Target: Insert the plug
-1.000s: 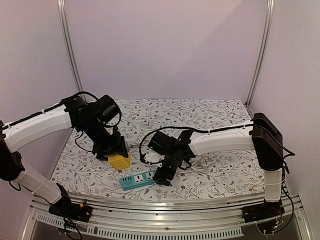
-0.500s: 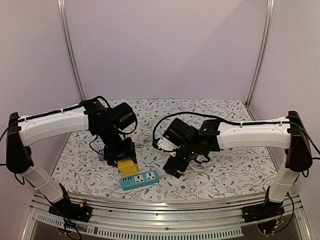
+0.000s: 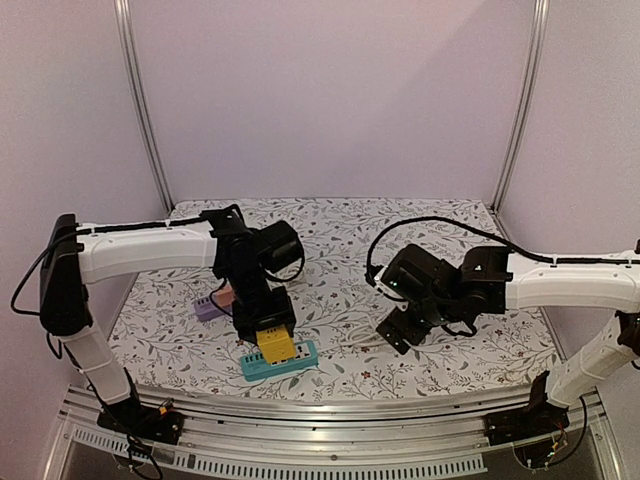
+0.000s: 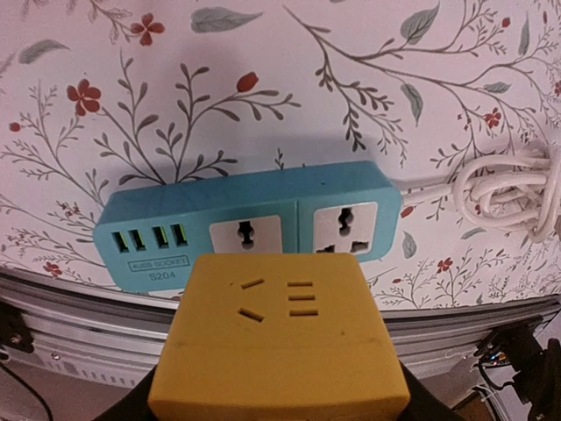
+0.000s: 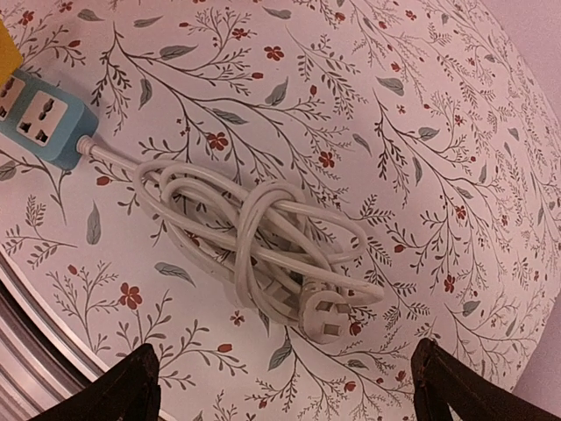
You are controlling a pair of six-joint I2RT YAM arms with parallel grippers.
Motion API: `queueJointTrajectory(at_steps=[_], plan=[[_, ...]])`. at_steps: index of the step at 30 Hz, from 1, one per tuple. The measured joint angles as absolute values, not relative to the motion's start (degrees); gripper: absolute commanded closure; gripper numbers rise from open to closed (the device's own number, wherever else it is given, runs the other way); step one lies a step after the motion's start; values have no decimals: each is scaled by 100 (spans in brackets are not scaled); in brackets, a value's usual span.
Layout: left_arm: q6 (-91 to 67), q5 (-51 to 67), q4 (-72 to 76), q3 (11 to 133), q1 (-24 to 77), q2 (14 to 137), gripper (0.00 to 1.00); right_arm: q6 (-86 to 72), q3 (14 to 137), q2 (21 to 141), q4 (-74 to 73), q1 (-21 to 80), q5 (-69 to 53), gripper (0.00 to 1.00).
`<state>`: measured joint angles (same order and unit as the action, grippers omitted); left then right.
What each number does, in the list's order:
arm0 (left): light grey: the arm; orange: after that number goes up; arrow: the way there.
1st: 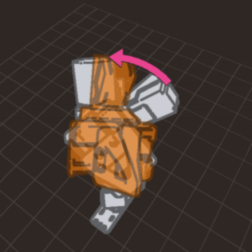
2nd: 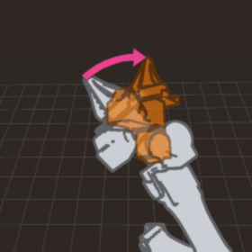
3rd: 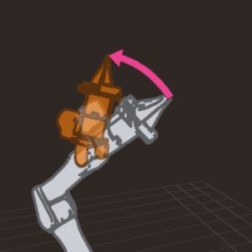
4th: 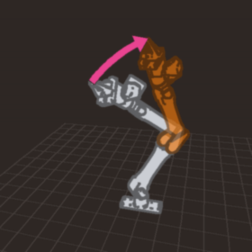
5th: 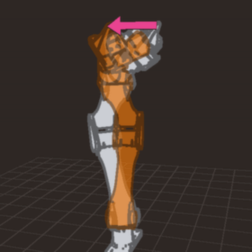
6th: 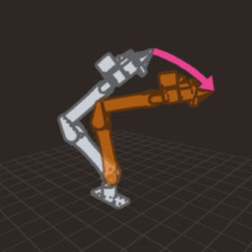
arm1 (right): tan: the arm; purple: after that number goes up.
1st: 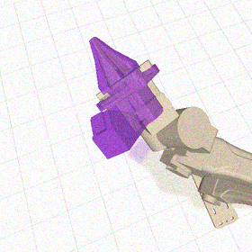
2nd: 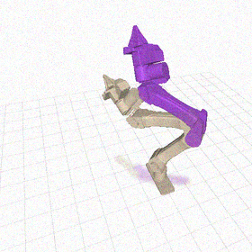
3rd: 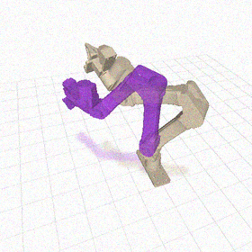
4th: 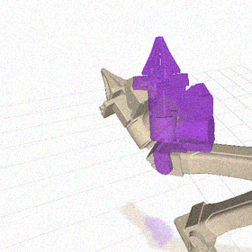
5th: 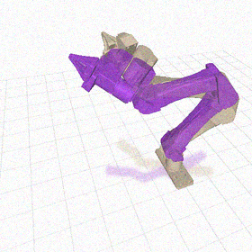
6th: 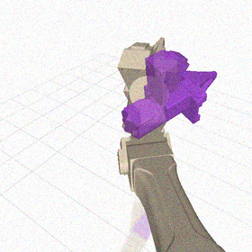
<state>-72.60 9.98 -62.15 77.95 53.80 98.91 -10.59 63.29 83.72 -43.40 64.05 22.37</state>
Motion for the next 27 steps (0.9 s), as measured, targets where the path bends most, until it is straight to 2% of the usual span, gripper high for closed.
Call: queueJointTrajectory(at_steps=[27], plan=[[-6978, 961, -6471, 7762, 5382, 10064, 100, -1653, 5948, 7843, -4703, 6405, 2488, 1]])
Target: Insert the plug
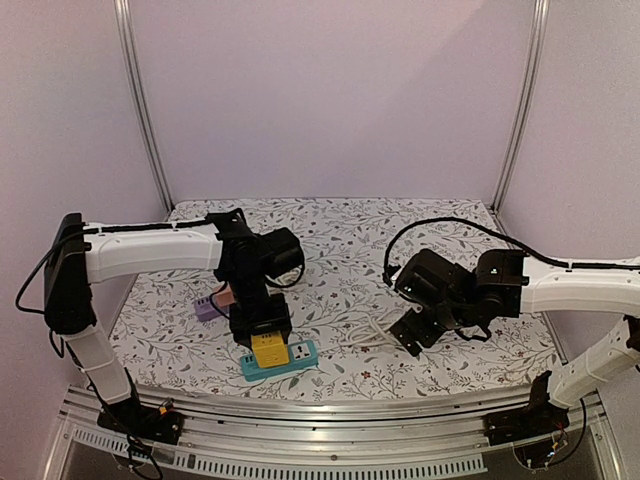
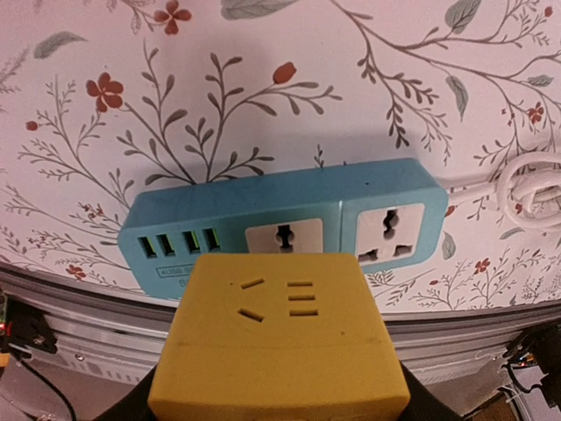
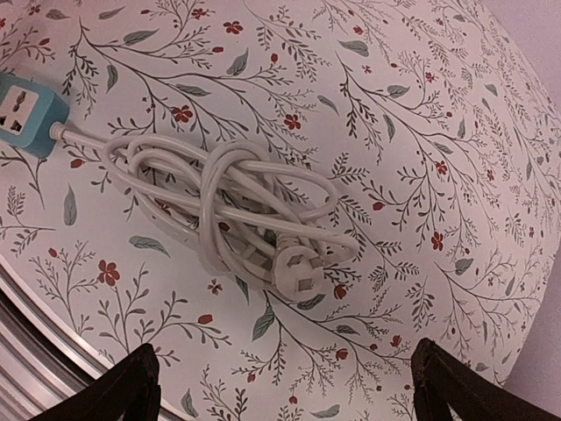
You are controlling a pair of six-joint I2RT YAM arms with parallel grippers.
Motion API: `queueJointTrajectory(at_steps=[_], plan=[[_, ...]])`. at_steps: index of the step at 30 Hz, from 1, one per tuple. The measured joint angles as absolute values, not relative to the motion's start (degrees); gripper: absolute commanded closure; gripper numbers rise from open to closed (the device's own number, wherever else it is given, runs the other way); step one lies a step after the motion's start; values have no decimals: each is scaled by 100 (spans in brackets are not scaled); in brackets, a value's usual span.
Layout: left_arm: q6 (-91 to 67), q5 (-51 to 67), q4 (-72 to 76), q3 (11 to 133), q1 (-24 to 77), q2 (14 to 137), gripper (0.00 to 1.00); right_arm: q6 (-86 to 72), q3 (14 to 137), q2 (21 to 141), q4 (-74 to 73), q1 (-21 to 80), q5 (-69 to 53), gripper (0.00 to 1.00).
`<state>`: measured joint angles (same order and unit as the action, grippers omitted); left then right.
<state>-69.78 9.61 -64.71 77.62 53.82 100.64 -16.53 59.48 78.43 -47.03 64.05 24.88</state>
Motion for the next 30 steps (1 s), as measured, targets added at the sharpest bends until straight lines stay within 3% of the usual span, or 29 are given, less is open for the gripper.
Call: queueJointTrajectory(at_steps=[30], plan=[[-6707, 928, -6254, 7719, 5356, 10224, 100, -1846, 5830, 7837, -4768, 6405, 2477, 1]])
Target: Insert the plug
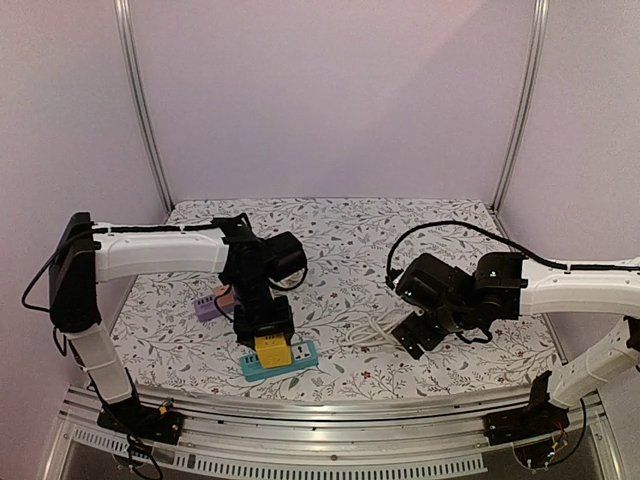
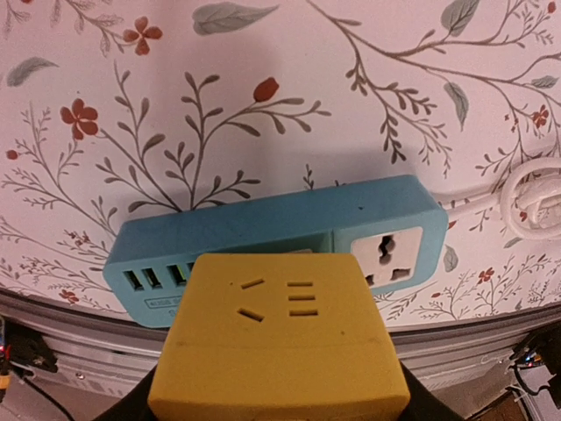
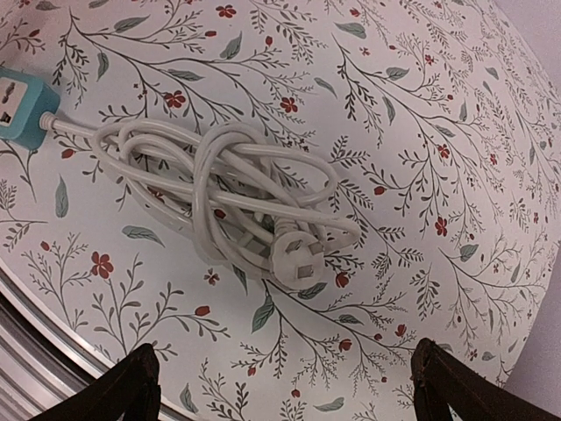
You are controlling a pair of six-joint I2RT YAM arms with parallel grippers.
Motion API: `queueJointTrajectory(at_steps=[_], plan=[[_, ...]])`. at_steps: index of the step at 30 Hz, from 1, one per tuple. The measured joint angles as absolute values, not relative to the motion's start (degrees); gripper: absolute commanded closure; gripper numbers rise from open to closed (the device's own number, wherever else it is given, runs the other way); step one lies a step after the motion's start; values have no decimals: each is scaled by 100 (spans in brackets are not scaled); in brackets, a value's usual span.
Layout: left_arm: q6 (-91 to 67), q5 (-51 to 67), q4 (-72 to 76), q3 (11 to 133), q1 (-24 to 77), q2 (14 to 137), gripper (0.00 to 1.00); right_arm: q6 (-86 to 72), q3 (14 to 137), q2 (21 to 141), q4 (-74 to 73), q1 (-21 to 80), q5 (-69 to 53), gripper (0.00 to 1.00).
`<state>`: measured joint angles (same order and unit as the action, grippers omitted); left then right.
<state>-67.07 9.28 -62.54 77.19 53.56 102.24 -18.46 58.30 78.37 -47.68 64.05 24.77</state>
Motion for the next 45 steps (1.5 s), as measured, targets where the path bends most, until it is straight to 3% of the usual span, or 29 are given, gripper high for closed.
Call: queueJointTrajectory(at_steps=[22, 45], plan=[[-7013, 958, -5570, 7183, 5430, 10044, 100, -1900, 5728, 7719, -4895, 6405, 2423, 1], [-7081, 309, -5793, 7481, 5822, 10381, 100, -2147, 5476, 7343, -5033, 6407, 2373, 1]])
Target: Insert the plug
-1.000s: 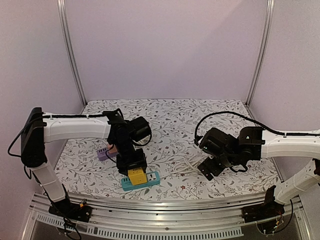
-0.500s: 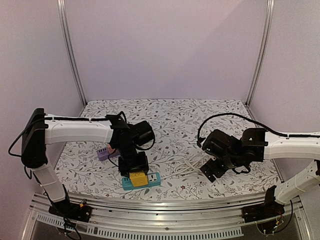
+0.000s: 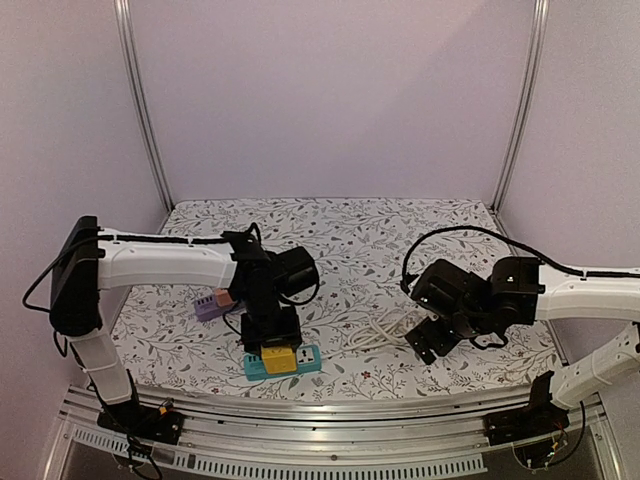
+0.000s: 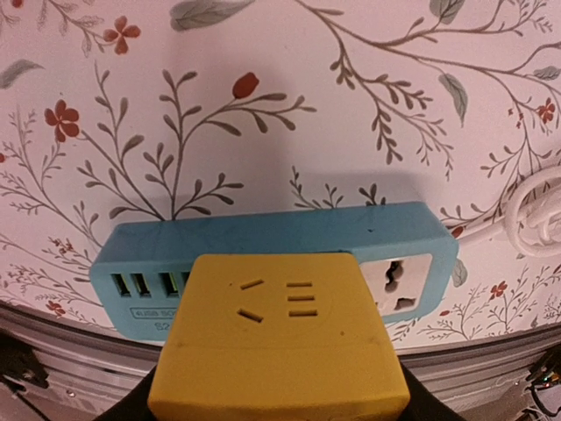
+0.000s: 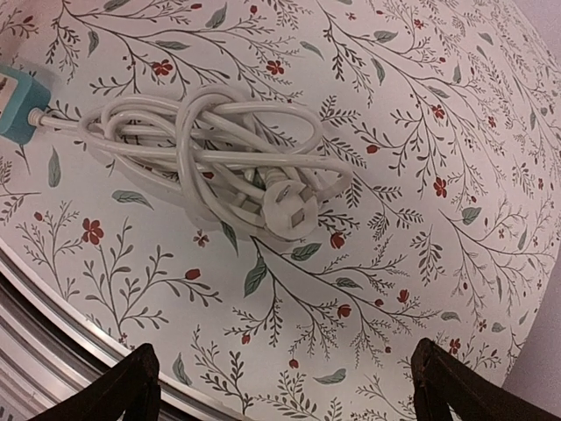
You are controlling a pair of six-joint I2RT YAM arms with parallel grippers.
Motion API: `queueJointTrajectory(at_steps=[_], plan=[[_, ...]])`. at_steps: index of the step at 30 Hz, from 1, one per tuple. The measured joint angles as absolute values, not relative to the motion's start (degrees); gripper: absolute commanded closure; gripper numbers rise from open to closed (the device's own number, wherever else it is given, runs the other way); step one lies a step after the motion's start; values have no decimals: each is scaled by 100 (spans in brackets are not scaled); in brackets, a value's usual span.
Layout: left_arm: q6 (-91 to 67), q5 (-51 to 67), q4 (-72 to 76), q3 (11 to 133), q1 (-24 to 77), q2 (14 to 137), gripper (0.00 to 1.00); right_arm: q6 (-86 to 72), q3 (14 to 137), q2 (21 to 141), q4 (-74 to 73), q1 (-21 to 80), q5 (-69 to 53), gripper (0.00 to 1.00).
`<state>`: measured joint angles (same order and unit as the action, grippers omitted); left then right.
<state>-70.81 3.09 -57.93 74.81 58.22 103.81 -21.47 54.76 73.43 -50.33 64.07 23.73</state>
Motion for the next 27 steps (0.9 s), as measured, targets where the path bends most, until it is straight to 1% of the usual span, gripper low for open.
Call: queueJointTrajectory(at_steps=[7, 11, 21, 23, 27], plan=[[-7142, 139, -5699, 7367, 5896, 10372, 100, -2314, 5365, 7126, -5201, 6410, 2381, 1], [-7190, 58, -5417, 7087, 5940, 10191, 100, -2412, 5317, 6980, -5310, 6412, 2392, 1], [-7487, -222, -5404, 7074, 6101, 10202, 100, -2528, 5319, 6941, -5450, 6412, 2480, 1], [-7502, -237, -5540, 7220, 6104, 10315, 100, -2528, 5334, 6952, -5494, 6412, 2493, 1], [-7446, -285, -6141, 7896, 6112, 10836, 100, -2526, 5443, 7000, -5537, 6412, 2499, 1]])
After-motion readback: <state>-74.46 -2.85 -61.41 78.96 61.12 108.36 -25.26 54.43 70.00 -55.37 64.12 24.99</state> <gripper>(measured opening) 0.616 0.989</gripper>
